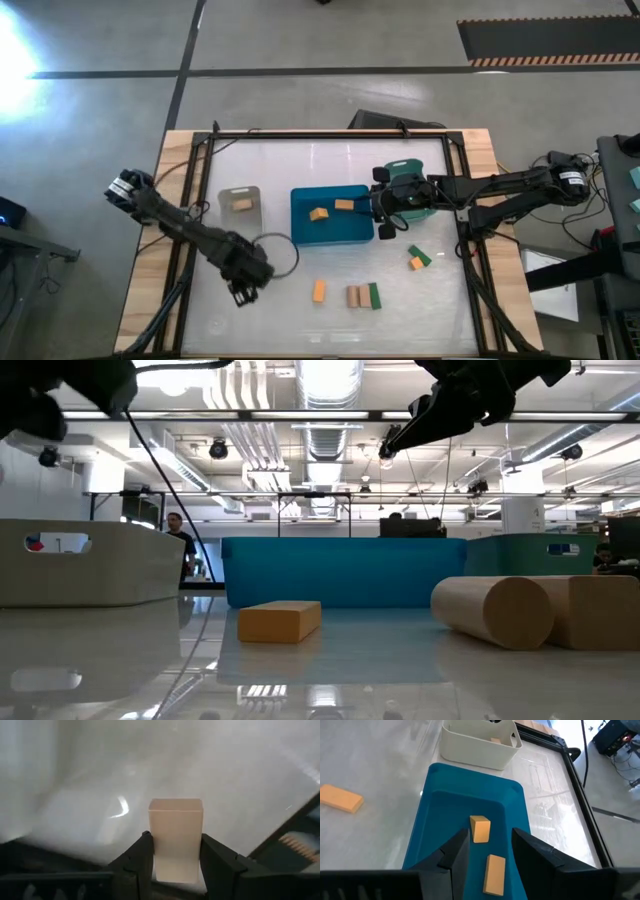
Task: Sort & place blocks by color
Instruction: Put the brown block into the gray bin
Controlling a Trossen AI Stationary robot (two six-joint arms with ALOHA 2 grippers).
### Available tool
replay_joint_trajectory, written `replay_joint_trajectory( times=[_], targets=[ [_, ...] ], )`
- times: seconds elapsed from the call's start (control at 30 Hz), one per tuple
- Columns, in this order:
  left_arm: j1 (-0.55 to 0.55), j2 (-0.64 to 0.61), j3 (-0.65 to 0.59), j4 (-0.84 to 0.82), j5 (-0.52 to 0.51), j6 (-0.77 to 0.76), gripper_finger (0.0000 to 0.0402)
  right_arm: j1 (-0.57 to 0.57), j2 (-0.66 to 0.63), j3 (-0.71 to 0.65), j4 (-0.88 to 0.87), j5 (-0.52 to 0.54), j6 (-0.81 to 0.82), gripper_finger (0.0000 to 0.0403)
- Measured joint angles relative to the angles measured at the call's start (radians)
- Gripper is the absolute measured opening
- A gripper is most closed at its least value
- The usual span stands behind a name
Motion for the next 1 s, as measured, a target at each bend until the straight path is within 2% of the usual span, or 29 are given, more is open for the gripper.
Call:
replay_joint_trajectory(
  times=[0.1, 0.23, 0.47, 0.6, 0.77, 1.0],
  targets=[
    [0.061, -0.029, 0.01, -0.119, -0.048, 0.115, 0.0116, 0.0, 0.0, 0.0, 0.001, 0.0, 0.0, 0.0139],
    [0.174, -0.08, -0.001, -0.15, -0.134, 0.32, 0.0116, 0.0, 0.0, 0.0, 0.002, 0.0, -0.001, 0.0139],
    [0.405, -0.14, -0.053, -0.149, -0.266, 0.685, 0.0116, 0.0, 0.0, 0.0, 0.006, 0.0, -0.01, 0.0139],
    [0.506, -0.159, -0.108, -0.111, -0.283, 0.868, 0.0116, 0.0, 0.0, 0.0, 0.004, 0.0, -0.012, 0.0139],
    [0.572, -0.169, -0.199, -0.008, -0.285, 0.99, 0.0116, 0.0, 0.0, 0.0, -0.006, 0.0, -0.008, 0.0139],
    [0.584, -0.166, -0.314, 0.104, -0.287, 1.051, 0.0116, 0.0, 0.0, 0.0, -0.007, 0.0, -0.008, 0.0139]
  ],
)
